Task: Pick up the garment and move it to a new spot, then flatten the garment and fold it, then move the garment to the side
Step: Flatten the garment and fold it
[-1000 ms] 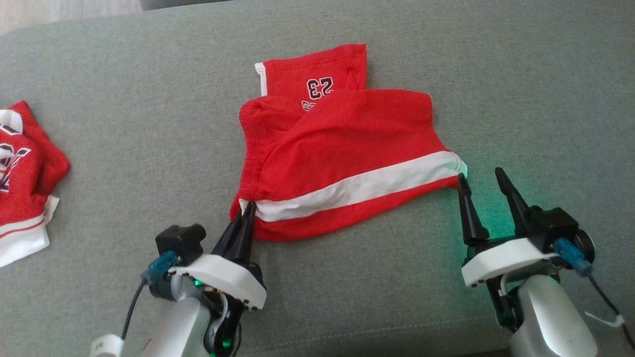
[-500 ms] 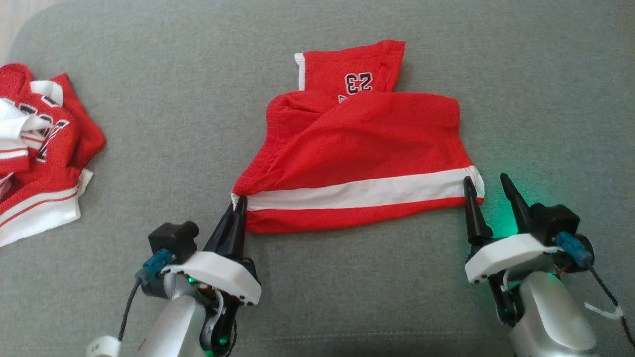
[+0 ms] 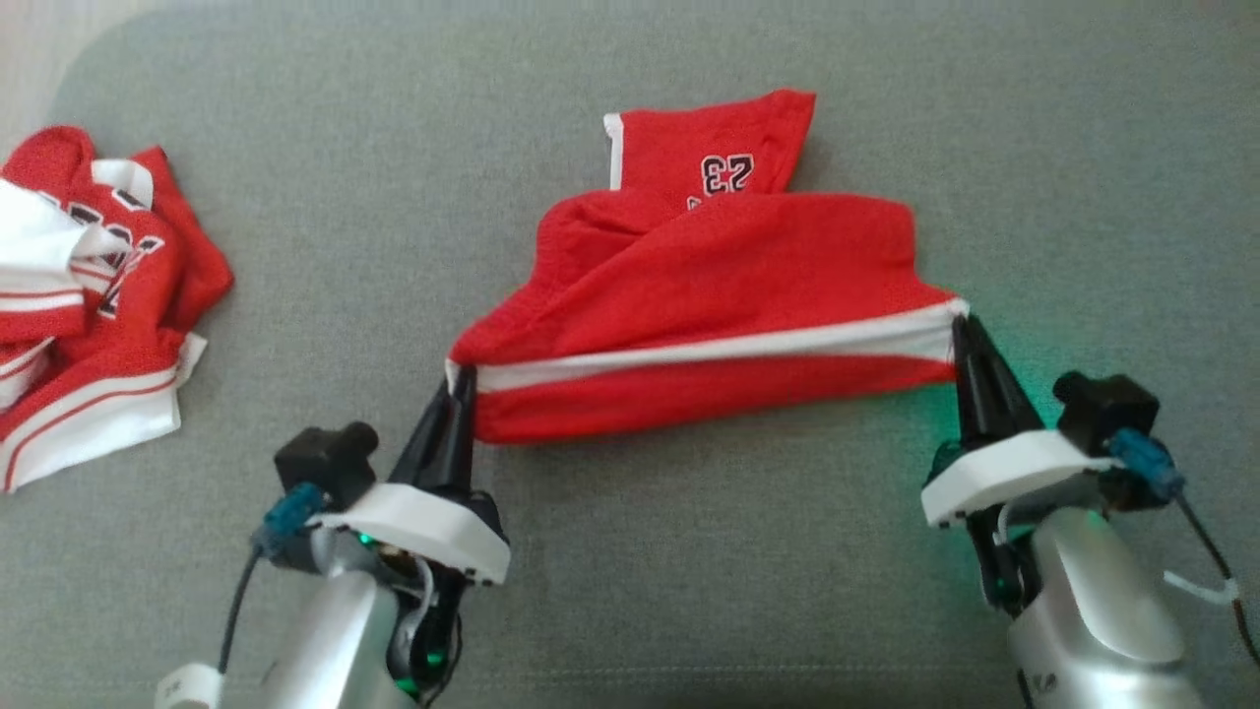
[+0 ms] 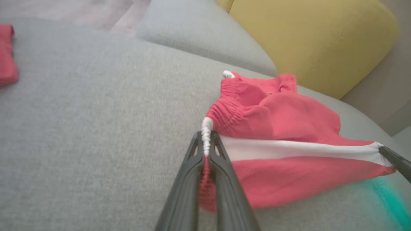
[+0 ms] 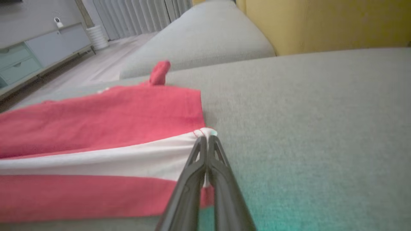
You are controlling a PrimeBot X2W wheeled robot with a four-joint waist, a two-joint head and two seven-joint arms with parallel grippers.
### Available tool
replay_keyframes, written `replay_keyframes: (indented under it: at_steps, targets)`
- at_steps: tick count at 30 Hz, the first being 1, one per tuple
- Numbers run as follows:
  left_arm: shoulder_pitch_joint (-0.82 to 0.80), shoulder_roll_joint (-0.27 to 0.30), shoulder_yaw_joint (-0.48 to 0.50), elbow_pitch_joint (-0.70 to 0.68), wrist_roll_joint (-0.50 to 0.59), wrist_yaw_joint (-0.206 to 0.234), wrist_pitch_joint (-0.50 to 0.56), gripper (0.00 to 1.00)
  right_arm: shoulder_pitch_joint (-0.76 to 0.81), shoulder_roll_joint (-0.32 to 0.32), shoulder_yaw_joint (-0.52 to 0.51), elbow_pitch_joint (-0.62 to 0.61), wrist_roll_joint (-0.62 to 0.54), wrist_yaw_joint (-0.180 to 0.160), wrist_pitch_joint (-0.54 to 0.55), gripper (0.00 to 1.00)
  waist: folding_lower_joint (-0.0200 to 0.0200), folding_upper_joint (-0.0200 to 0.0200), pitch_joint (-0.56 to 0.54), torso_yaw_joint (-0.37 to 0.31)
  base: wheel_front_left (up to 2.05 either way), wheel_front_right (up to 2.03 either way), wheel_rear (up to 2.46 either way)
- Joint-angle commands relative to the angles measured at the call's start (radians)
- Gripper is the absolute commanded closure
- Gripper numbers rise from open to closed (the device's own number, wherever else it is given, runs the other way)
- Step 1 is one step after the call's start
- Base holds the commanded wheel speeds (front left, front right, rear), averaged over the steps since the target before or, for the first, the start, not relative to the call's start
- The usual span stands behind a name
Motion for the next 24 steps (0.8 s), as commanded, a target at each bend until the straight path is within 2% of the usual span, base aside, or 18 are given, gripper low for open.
replay_keyframes:
  at_steps: [1, 8, 11, 16, 19, 24]
  targets:
    - [-0.027, 0.013, 0.047, -0.042, 0.014, 0.003, -0.006, 1.00, -0.008, -0.001, 0.022, -0.045, 0.012, 0.007, -0.006, 1.00, 0.0000, 0.0000, -0.028, -0.002, 0.00, 0.00, 0.00]
    - [-0.103, 0.013, 0.149, -0.150, 0.122, -0.032, -0.006, 1.00, -0.052, -0.001, 0.048, -0.225, 0.031, 0.007, -0.006, 1.00, 0.0000, 0.0000, -0.134, -0.017, 0.00, 0.00, 0.00]
    - [-0.173, 0.037, 0.176, -0.178, 0.180, -0.056, -0.006, 1.00, -0.102, -0.016, 0.060, -0.300, 0.037, 0.007, -0.006, 1.00, 0.0000, 0.0000, -0.170, -0.022, 0.00, 0.00, 0.00]
    - [-0.323, 0.113, 0.199, -0.213, 0.232, -0.076, -0.006, 1.00, -0.219, -0.076, 0.081, -0.419, 0.087, 0.007, -0.006, 1.00, 0.0000, 0.0000, -0.204, -0.035, 0.00, 0.00, 0.00]
    - [-0.410, 0.140, 0.203, -0.227, 0.226, -0.082, 0.004, 1.00, -0.302, -0.123, 0.094, -0.467, 0.117, 0.007, 0.008, 1.00, 0.0000, 0.0000, -0.205, -0.037, 0.00, 0.00, 0.00]
    - [-0.543, 0.172, 0.179, -0.212, 0.243, -0.086, 0.056, 1.00, -0.443, -0.205, 0.130, -0.462, 0.145, 0.007, 0.110, 1.00, 0.0000, 0.0000, -0.139, -0.026, 0.00, 0.00, 0.00]
